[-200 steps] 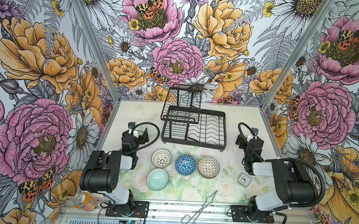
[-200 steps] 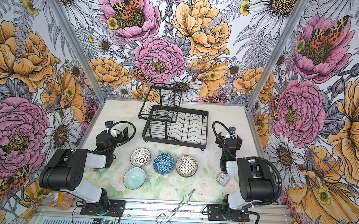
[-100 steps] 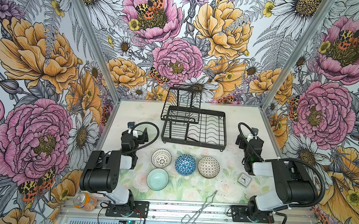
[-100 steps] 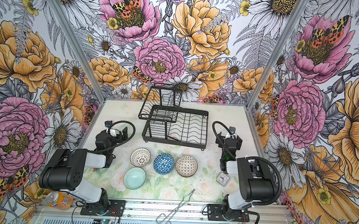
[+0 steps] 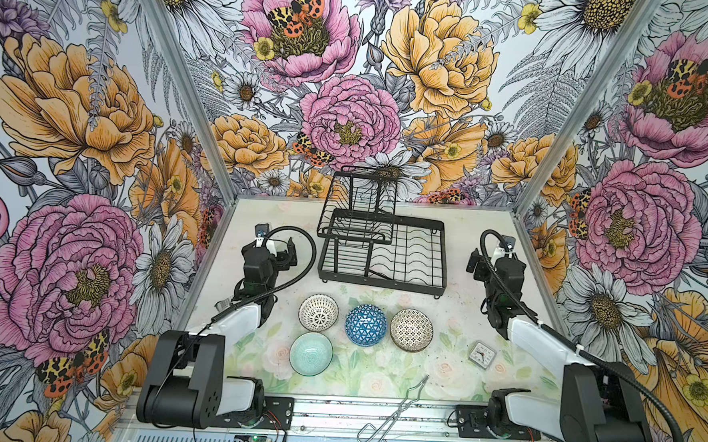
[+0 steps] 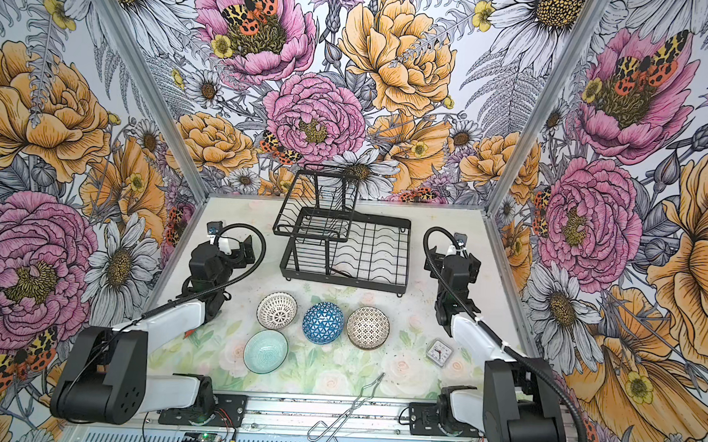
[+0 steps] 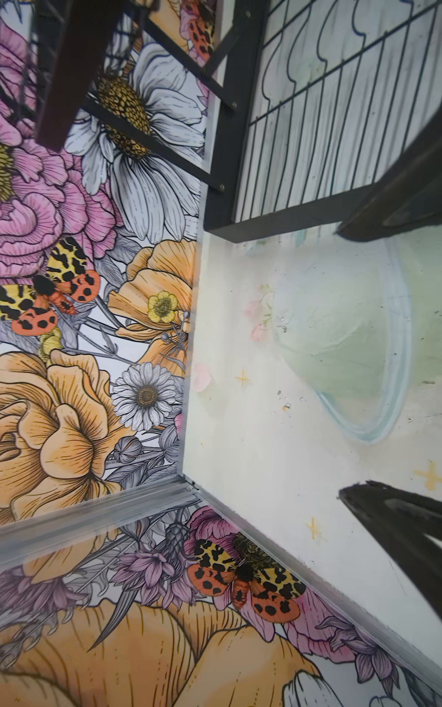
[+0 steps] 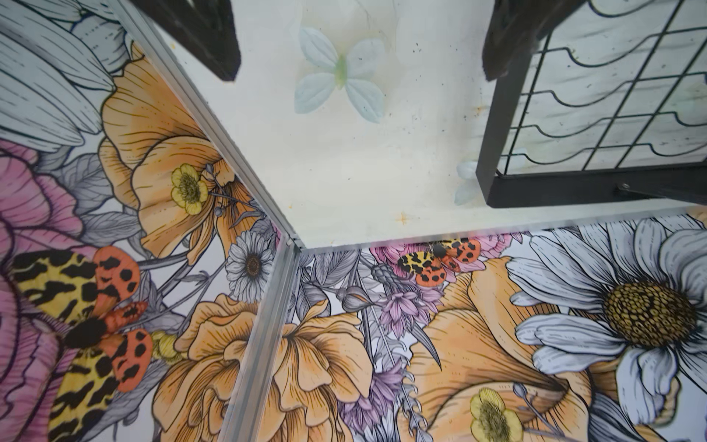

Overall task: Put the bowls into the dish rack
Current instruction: 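Move left gripper to the white maroon-patterned bowl while right arm reaches toward the rack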

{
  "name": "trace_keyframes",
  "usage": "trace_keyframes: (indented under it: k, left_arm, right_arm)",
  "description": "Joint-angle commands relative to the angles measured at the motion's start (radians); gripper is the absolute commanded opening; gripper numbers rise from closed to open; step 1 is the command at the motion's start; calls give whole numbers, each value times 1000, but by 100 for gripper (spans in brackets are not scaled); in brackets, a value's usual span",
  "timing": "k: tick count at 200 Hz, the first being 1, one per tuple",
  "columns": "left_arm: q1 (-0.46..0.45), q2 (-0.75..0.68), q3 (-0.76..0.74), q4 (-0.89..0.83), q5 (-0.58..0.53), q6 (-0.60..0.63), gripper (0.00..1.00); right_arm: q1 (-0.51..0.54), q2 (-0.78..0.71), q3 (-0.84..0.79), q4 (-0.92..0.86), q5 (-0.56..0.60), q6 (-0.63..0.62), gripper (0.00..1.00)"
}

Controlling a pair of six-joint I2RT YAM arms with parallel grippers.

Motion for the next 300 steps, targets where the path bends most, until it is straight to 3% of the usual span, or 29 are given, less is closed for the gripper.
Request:
trace_keyframes:
  k: [1, 41, 92, 123, 179, 253, 300]
  left_arm:
    - [-27, -65, 85, -362, -70, -95, 99]
    - [-139, -171, 192, -767, -116, -226, 99]
    - [-160, -249, 176, -1039, 41, -338, 99]
    - [-169, -212, 163, -1096, 108, -349, 99]
    - [-229, -149, 167, -1116, 158, -373, 99]
    - [-314, -75, 179, -1167, 164, -386, 99]
    - [-317, -29, 166, -1155, 143, -408, 87]
  right_arm:
    - [50, -71, 85, -327, 12, 35, 99]
    - [96, -93, 273, -684, -214, 98, 100]
    - [166, -58, 374, -774, -362, 191, 99]
    - [199, -20, 400, -795, -355, 153, 100]
    - [220, 79, 467, -831, -507, 108, 100]
    - [294, 174, 504, -831, -421, 123, 99]
    - [302, 198, 519, -833, -407, 106, 99]
